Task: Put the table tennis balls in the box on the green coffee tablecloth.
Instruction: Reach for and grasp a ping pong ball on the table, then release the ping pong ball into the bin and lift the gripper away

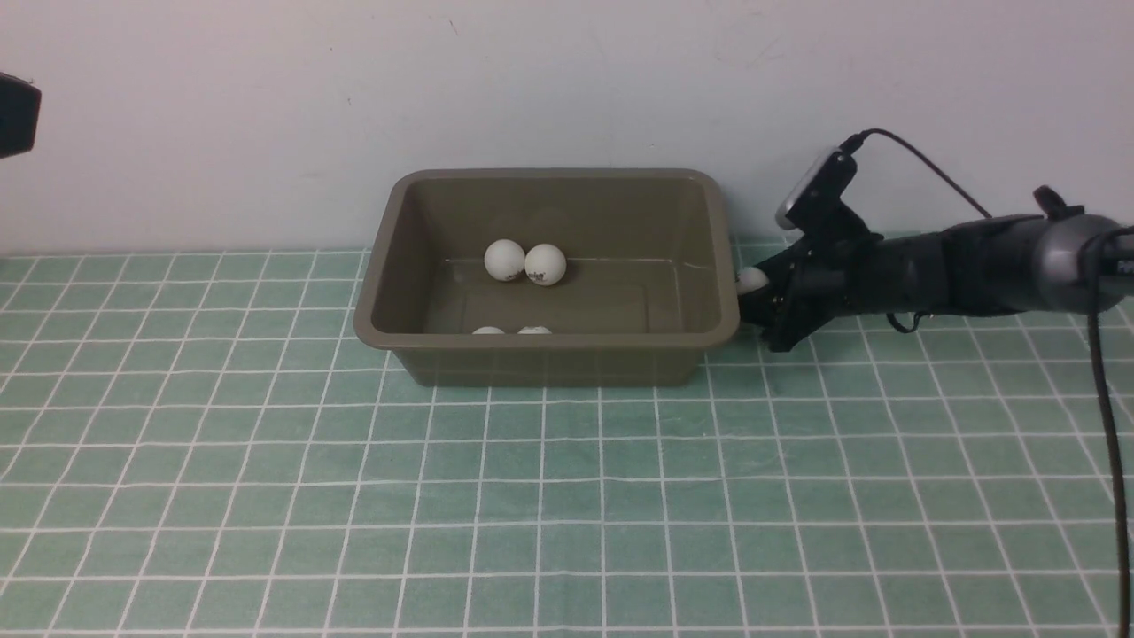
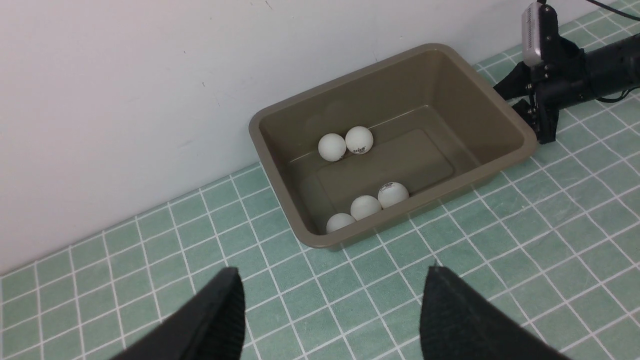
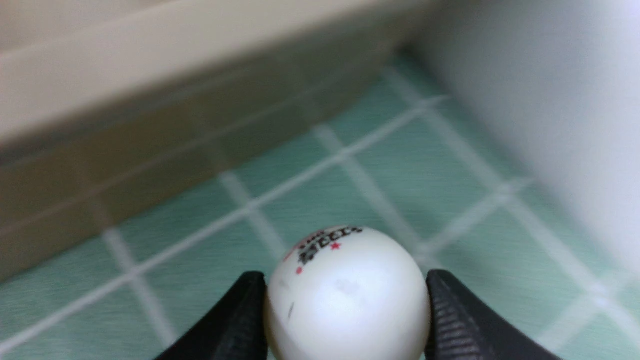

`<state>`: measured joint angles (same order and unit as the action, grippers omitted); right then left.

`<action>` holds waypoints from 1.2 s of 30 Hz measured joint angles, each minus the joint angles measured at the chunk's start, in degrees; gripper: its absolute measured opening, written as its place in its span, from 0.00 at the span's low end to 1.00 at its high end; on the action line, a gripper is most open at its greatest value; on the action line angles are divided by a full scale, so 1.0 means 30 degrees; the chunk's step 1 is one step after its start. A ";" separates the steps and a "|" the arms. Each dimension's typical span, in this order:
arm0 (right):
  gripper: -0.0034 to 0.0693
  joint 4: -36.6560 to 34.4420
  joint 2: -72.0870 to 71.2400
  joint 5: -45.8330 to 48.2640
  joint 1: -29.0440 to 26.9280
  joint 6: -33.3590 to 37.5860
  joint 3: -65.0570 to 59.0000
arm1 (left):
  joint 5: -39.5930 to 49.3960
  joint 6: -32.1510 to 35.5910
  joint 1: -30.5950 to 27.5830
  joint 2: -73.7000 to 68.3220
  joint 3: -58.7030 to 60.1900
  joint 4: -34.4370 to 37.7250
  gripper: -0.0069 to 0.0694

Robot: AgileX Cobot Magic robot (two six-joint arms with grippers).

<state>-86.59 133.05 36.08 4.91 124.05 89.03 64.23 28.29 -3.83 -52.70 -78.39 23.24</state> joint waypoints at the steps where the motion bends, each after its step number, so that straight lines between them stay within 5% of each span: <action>1: 0.54 -0.0024 -0.0033 -0.0067 -0.0039 -0.0026 0.0000 | 0.0000 0.0000 0.0000 0.0000 0.0000 0.0000 0.65; 8: 0.54 0.0379 -0.2799 0.3431 -0.1339 -0.2981 0.0008 | 0.0000 0.0000 0.0000 0.0000 0.0000 0.0000 0.65; 13: 0.54 0.0987 -0.3838 0.8324 -0.0274 -0.5762 0.0022 | 0.0000 0.0171 0.0000 0.0000 0.0000 0.0000 0.65; 16: 0.54 0.2413 -0.3838 0.8678 0.0584 -0.6672 0.0022 | 0.0000 0.0229 0.0000 0.0000 0.0000 0.0000 0.65; 21: 0.54 0.4707 -0.3803 0.6887 0.1798 -0.7963 0.0022 | 0.0020 0.0229 0.0000 0.0000 0.0000 0.0000 0.65; 24: 0.63 0.4690 -0.3655 0.4751 0.2221 -0.8760 0.0022 | 0.0109 0.0235 0.0000 0.0000 0.0000 0.0000 0.65; 29: 0.86 0.2083 -0.3842 0.2325 0.2222 -0.8588 0.0022 | 0.0127 0.0347 0.0000 0.0000 0.0000 0.0058 0.65; 36: 0.85 0.0890 -0.9320 -0.1351 0.0461 -0.6828 -0.0109 | 0.0127 0.0364 0.0000 0.0000 0.0000 0.0118 0.65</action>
<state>-83.92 105.09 32.02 6.30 103.57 88.70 64.61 29.38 -3.83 -52.70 -78.39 23.59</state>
